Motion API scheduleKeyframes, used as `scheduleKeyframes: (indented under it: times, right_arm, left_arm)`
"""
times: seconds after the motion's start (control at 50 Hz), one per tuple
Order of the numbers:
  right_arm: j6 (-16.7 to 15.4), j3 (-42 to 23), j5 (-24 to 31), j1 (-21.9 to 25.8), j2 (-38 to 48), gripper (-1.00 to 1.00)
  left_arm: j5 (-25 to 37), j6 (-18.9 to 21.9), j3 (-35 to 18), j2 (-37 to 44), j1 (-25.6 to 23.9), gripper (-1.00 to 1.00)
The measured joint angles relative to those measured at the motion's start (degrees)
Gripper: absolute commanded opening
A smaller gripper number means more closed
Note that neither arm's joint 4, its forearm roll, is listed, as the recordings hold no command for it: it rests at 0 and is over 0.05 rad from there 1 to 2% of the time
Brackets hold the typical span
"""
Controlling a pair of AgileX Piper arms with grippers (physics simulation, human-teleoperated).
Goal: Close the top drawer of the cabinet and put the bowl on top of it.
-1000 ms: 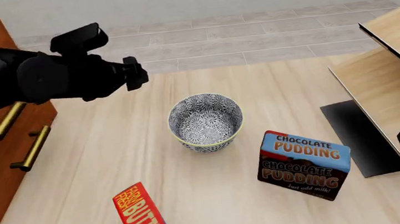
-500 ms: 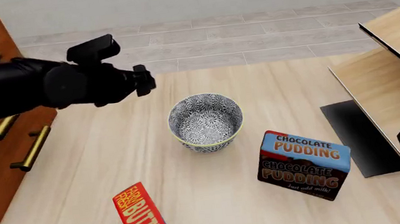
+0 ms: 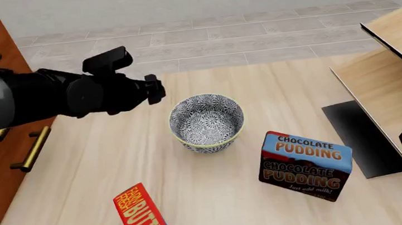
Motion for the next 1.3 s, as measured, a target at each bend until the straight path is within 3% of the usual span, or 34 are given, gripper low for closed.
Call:
scheduleKeyframes:
  times: [1.3]
  right_arm:
    - [0.0,0.0,0.0,0.0,0.0,1.0]
  left_arm:
    - [-5.71,-2.94,0.81,7.44,-1.92,1.0]
